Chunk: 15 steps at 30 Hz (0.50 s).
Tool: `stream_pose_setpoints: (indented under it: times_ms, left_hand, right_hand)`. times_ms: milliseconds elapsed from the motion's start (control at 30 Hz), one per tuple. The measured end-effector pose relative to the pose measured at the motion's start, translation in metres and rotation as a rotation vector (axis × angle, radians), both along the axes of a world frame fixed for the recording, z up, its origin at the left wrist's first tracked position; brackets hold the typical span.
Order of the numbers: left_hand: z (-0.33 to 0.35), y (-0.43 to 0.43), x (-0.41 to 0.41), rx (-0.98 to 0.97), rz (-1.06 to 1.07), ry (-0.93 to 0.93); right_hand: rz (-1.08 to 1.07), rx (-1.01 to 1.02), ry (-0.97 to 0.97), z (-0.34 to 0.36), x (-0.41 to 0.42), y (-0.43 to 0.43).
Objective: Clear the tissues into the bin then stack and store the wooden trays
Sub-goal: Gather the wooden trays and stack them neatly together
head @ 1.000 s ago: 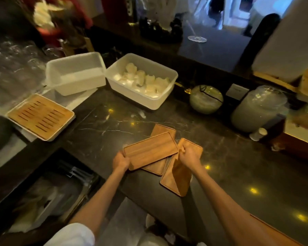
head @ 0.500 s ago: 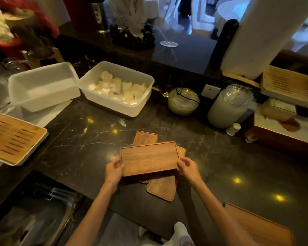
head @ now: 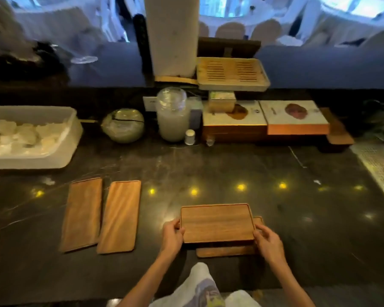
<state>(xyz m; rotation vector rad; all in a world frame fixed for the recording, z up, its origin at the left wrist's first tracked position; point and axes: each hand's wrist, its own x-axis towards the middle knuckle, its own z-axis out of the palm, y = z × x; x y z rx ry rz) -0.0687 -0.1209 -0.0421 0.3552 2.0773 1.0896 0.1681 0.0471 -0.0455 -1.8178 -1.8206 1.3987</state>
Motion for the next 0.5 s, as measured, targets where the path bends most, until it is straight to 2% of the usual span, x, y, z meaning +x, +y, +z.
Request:
stream_pose_setpoints:
  times_ms: [67,200,367,500]
  left_hand:
    - [-0.004,0.014,0.026,-0.065,-0.072,0.016]
    - [-0.004,0.024,0.059,-0.101,-0.112,0.226]
    - [-0.006,0.019,0.069,-0.203,-0.129,0.277]
    - [-0.003,0.017,0.074,-0.213,-0.091,0.226]
  right_hand:
    - [-0.003,0.032,-0.052,-0.006,0.028,0.007]
    - [0.036,0.077,-0.111,-0.016,0.054,0.006]
    - [0.052,0.157,-0.102,-0.026,0.06,-0.003]
    - [0.039,0.179,-0.062,-0.03,0.06,-0.006]
